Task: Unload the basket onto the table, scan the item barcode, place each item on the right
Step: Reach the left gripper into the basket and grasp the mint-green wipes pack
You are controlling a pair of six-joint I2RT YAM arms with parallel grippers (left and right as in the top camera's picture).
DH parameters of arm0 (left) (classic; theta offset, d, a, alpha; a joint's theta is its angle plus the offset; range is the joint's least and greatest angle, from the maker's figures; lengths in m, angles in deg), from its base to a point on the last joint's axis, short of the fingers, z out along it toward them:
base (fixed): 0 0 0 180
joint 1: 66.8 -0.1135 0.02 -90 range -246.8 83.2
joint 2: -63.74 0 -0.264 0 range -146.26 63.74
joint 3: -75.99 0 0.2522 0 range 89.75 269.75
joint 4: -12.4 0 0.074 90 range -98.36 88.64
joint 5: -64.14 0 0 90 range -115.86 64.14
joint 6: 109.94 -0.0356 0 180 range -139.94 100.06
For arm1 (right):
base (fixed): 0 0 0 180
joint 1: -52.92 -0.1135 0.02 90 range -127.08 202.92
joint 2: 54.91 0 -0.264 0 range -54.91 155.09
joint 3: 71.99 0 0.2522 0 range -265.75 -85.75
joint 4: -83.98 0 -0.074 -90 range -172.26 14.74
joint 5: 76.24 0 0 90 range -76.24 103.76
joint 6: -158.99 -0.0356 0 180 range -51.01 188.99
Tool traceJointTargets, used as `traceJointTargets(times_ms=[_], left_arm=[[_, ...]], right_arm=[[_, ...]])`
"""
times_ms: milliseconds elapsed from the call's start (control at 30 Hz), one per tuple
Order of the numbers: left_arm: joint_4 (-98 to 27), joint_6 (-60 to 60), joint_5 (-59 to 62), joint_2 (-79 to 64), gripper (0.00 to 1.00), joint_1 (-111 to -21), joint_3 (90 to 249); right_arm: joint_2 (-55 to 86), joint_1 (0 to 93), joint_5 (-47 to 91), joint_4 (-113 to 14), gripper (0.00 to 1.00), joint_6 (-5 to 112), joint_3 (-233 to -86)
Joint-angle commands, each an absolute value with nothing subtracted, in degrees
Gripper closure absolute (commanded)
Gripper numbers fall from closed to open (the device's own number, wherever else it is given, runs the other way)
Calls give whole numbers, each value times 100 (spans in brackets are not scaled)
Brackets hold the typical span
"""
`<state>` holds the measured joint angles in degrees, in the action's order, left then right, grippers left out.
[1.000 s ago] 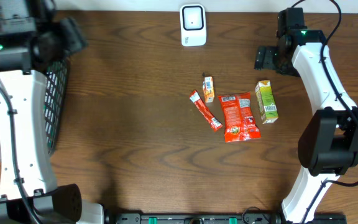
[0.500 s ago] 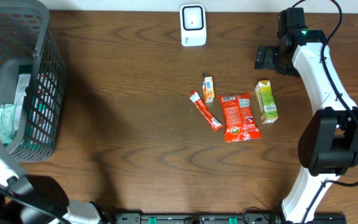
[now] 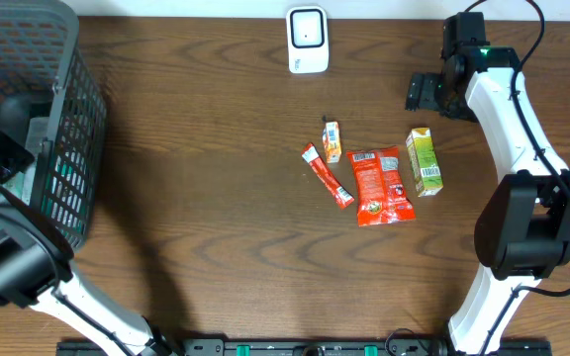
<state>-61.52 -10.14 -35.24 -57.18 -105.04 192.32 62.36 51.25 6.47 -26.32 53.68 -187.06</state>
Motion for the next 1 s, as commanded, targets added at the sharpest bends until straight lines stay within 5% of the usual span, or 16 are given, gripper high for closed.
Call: traceJointTargets(times_ms=[0, 200, 967], left_arm=[[-6196, -1268, -3603, -6146, 33, -10520, 19197], [-6130, -1110, -4460, -6389, 28, -10520, 19197], [-5090, -1536, -4466, -6450, 26, -10461, 18843]], right_arm=[[6188, 5171, 614, -2617, 1, 5381, -18759], [6190, 5173, 614, -2617, 1, 5381, -18759], [6188, 5171, 614, -2617, 1, 5381, -18757]])
